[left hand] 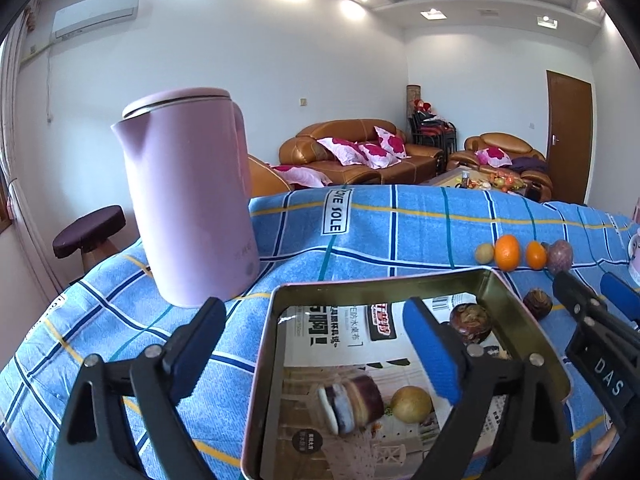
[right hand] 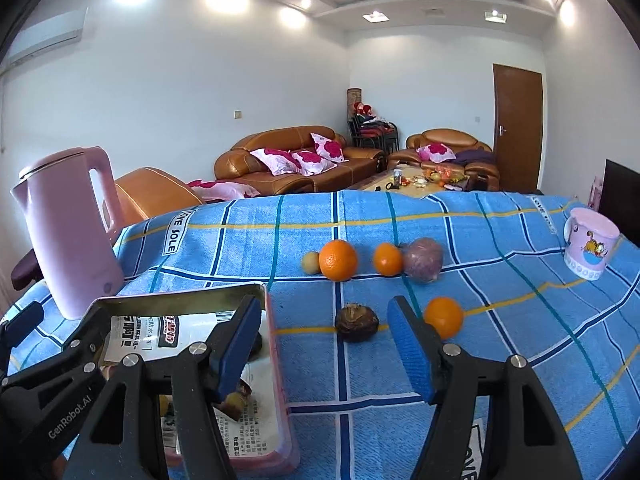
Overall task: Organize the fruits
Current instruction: 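Lower and open the left tool into the tin while the right tool releases the brown fruit there, then withdraw both open tools from the tin toward the remaining fruits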
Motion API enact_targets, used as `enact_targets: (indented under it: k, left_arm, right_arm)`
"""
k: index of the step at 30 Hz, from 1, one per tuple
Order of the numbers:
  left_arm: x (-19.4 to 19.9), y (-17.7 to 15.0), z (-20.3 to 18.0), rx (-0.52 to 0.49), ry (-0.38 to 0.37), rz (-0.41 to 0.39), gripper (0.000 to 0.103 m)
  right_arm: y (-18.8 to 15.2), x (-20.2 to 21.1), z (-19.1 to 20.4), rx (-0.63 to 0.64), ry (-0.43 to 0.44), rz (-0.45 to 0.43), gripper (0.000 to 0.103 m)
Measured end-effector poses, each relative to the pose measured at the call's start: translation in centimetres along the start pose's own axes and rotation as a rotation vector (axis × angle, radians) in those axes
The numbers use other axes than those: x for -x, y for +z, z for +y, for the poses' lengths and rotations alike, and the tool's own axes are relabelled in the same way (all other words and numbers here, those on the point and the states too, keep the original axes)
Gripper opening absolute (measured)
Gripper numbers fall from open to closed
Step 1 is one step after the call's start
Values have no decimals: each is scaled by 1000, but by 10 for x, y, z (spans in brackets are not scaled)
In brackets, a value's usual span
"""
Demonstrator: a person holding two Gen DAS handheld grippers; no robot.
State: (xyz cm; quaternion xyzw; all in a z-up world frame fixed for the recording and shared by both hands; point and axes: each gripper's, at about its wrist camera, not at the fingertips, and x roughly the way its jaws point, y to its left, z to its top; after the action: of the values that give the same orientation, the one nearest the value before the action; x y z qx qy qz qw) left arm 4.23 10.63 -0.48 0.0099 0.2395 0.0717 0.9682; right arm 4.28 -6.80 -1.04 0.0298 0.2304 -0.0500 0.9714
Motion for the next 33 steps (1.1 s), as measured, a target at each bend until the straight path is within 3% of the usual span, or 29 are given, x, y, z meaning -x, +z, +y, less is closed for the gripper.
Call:
enact_targets:
  k: [33]
  left_arm:
    - [20,-4,-19,-31,8,-46,93]
  right_arm:
    - [-4,3,-14,27,-102,38,68]
